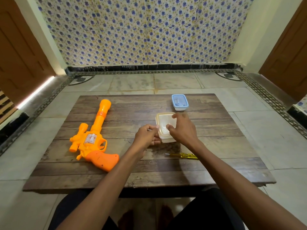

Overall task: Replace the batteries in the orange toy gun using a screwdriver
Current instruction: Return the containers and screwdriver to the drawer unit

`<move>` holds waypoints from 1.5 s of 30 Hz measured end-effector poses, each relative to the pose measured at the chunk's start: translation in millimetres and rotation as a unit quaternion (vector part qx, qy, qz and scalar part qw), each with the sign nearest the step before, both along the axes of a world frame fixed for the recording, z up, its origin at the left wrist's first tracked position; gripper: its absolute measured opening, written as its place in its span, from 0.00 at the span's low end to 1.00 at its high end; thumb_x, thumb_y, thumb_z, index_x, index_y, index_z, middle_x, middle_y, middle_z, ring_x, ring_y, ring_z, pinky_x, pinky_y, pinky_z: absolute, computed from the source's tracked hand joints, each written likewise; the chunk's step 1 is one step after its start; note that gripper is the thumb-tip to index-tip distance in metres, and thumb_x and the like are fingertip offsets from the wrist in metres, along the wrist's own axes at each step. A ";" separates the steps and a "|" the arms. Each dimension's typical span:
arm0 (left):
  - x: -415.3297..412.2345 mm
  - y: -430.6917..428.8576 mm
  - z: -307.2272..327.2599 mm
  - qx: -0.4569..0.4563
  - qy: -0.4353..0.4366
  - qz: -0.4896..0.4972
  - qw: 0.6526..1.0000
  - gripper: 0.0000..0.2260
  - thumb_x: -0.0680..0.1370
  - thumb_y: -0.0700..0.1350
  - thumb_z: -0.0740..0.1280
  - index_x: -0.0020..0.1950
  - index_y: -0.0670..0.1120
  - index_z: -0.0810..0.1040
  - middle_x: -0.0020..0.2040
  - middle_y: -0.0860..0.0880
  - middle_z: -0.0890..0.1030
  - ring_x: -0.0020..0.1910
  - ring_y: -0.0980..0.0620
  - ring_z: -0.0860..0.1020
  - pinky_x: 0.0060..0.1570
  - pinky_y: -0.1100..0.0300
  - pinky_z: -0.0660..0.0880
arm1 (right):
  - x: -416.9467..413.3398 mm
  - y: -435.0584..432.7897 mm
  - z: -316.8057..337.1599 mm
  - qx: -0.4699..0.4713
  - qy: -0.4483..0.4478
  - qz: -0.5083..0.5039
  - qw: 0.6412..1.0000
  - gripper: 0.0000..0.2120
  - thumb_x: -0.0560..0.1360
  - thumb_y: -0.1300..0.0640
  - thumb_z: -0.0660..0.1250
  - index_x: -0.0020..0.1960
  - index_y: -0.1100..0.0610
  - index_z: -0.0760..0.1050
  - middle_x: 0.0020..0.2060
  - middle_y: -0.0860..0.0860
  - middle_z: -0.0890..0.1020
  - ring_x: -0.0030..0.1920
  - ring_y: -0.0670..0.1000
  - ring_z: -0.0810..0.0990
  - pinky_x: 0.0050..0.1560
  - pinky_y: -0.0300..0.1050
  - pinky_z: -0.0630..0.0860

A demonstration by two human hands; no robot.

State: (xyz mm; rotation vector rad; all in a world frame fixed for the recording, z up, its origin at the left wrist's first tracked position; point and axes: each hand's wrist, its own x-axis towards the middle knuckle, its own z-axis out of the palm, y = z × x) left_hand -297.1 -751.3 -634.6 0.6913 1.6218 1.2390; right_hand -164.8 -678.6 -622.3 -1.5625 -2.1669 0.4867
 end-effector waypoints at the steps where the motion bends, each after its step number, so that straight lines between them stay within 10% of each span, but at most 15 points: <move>1: -0.3 0.5 -0.2 0.003 -0.004 0.001 1.000 0.06 0.79 0.46 0.70 0.49 0.44 0.78 0.45 0.42 0.84 0.39 0.49 0.84 0.40 0.59 0.81 | 0.9 0.7 0.3 0.008 -0.004 -0.002 1.000 0.26 0.73 0.46 0.70 0.67 0.54 0.69 0.63 0.54 0.75 0.58 0.57 0.78 0.54 0.51 0.75; 11: 6.5 -4.5 2.9 -0.001 -0.023 0.019 1.000 0.11 0.75 0.37 0.74 0.54 0.40 0.77 0.44 0.42 0.83 0.33 0.53 0.82 0.36 0.62 0.80 | 9.2 0.0 -2.1 -0.079 0.125 -0.022 0.989 0.27 0.73 0.45 0.73 0.67 0.56 0.71 0.62 0.53 0.78 0.59 0.54 0.78 0.57 0.52 0.77; 17: 8.0 -21.6 30.1 0.085 -0.018 -0.023 0.996 0.11 0.77 0.38 0.71 0.57 0.42 0.75 0.47 0.44 0.82 0.37 0.53 0.82 0.42 0.59 0.82 | 15.2 -27.9 33.2 -0.315 0.388 -0.049 0.865 0.21 0.79 0.34 0.54 0.57 0.49 0.71 0.46 0.49 0.80 0.48 0.52 0.82 0.44 0.50 0.83; 23: -1.6 -31.0 63.8 0.111 0.064 0.041 0.991 0.16 0.75 0.55 0.72 0.57 0.48 0.74 0.55 0.47 0.81 0.50 0.50 0.83 0.43 0.51 0.84 | 18.4 -42.8 57.0 -0.099 0.263 0.037 0.959 0.30 0.77 0.34 0.58 0.41 0.60 0.80 0.36 0.57 0.83 0.33 0.53 0.82 0.28 0.40 0.76; 28: -21.1 -43.7 87.3 0.126 0.055 -0.102 0.985 0.18 0.80 0.58 0.64 0.58 0.46 0.81 0.52 0.42 0.85 0.47 0.49 0.83 0.45 0.53 0.81 | 25.9 -45.6 73.7 -0.022 0.179 0.120 0.976 0.32 0.71 0.31 0.65 0.34 0.61 0.79 0.28 0.54 0.79 0.27 0.49 0.75 0.28 0.37 0.65; 35: 8.6 -51.4 72.4 0.107 -0.062 0.023 0.992 0.26 0.74 0.65 0.65 0.62 0.46 0.76 0.60 0.41 0.81 0.56 0.44 0.82 0.53 0.42 0.81 | 12.4 -60.1 84.2 -0.325 0.494 -0.064 0.804 0.29 0.71 0.33 0.68 0.59 0.55 0.77 0.51 0.55 0.83 0.52 0.57 0.83 0.50 0.58 0.83; 45: 14.3 -49.7 79.5 0.087 0.171 0.119 0.974 0.32 0.81 0.67 0.53 0.47 0.40 0.80 0.44 0.44 0.81 0.46 0.44 0.79 0.48 0.46 0.74 | -6.8 -68.2 70.6 -0.083 0.384 -0.139 0.909 0.26 0.79 0.39 0.57 0.45 0.61 0.78 0.35 0.51 0.79 0.38 0.52 0.78 0.40 0.51 0.74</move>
